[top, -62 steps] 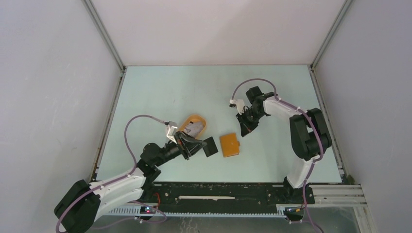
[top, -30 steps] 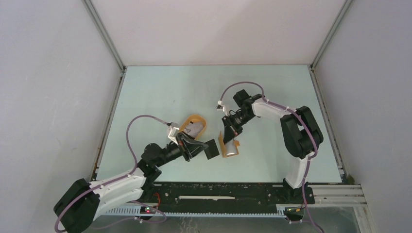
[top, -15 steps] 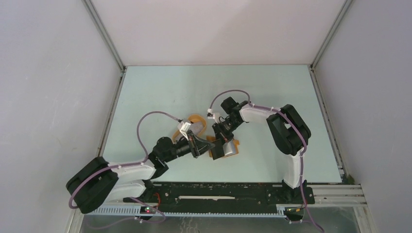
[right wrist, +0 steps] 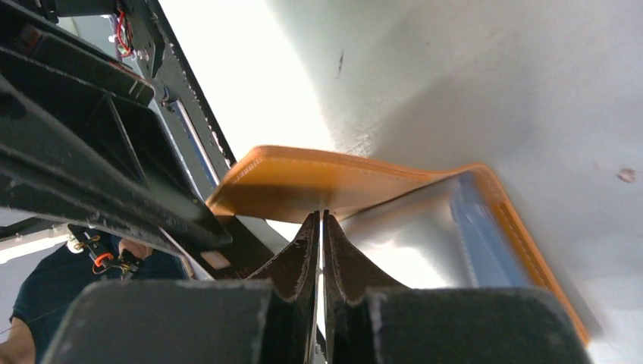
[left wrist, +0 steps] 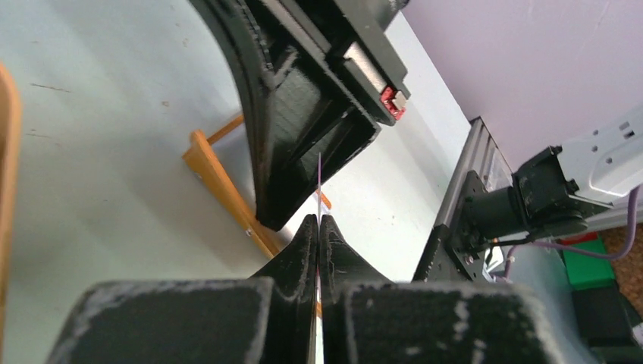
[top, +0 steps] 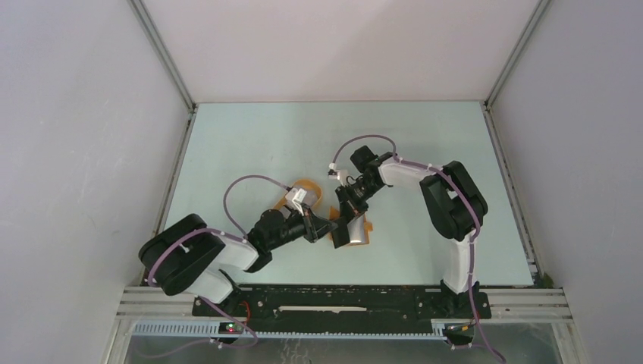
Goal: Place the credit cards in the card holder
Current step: Insert the credit card into the card holder.
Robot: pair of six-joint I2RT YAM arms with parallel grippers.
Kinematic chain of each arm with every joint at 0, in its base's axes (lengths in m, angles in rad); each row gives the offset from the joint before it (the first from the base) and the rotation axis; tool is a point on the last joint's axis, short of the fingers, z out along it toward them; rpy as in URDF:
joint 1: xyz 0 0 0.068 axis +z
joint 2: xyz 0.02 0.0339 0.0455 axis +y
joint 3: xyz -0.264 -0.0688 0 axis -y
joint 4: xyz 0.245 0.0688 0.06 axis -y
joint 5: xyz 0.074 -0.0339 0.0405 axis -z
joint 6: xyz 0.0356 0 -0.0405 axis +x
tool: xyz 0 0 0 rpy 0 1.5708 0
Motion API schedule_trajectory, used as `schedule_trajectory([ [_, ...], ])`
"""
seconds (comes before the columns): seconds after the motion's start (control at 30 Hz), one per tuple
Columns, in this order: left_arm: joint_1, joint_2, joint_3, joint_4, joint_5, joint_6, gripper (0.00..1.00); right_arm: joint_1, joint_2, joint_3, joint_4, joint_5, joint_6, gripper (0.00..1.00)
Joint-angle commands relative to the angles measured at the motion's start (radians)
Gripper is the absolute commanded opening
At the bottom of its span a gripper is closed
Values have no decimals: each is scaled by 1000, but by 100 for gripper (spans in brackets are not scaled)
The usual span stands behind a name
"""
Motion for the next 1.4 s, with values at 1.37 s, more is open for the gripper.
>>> schedule_trajectory([
  [1.37,89,79,-84,248,-3,-81,0,-102,-65,49,-133,160,-146,36],
])
